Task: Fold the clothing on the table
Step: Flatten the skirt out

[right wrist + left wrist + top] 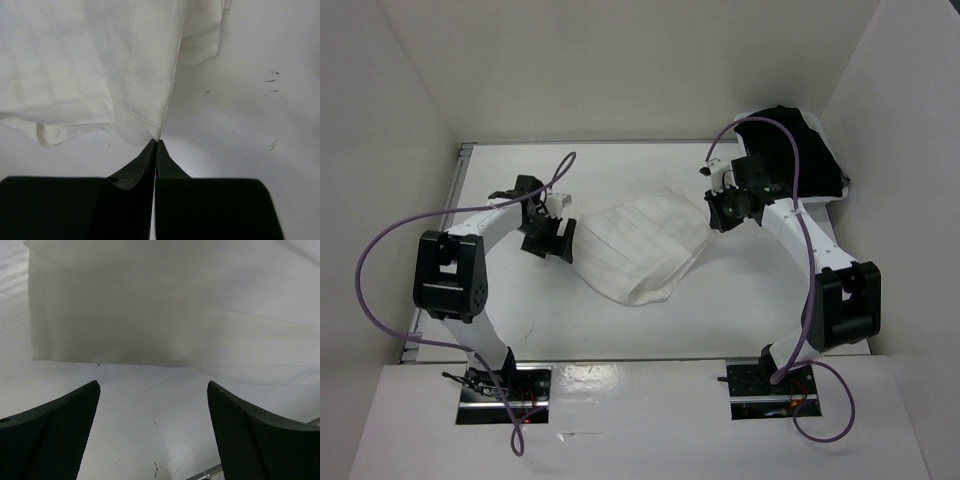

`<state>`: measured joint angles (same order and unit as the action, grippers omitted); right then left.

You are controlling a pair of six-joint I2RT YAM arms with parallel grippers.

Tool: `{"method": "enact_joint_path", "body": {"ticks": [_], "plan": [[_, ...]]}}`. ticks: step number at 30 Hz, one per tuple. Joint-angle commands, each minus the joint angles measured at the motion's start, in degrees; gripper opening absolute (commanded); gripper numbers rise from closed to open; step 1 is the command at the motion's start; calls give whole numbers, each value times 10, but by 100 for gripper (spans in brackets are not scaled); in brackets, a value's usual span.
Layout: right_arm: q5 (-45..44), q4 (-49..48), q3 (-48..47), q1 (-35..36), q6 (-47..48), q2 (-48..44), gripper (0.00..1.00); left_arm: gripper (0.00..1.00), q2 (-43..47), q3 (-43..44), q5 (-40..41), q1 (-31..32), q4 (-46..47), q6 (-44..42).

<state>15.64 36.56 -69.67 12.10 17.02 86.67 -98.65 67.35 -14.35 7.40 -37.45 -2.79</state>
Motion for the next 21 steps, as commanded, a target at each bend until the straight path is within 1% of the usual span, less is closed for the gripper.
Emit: {"method": "enact_joint_path", "body": {"ticks": [1, 6, 9, 11, 13, 17, 21], "plan": [[-2, -19, 7, -5, 3, -20, 0, 94, -31, 18, -98, -23, -33, -7], [-2, -19, 1, -5, 3, -14, 0, 94, -82, 23, -125, -48, -45, -13], [-2, -19, 1, -5, 3, -14, 0, 92, -107, 43, -160, -61, -51, -18], [-2, -19, 1, -5, 3, -9, 0, 92, -130, 62, -197, -67, -62, -24], [-7, -19, 1, -5, 3, -9, 0, 90, -159, 74, -236, -72, -62, -31], [-7, -19, 1, -5, 3, -3, 0, 87, -210, 89, -288, -85, -68, -43], [-7, -19, 1, -5, 3, 3, 0, 82, -239, 102, -319, -103, -68, -49]]}}
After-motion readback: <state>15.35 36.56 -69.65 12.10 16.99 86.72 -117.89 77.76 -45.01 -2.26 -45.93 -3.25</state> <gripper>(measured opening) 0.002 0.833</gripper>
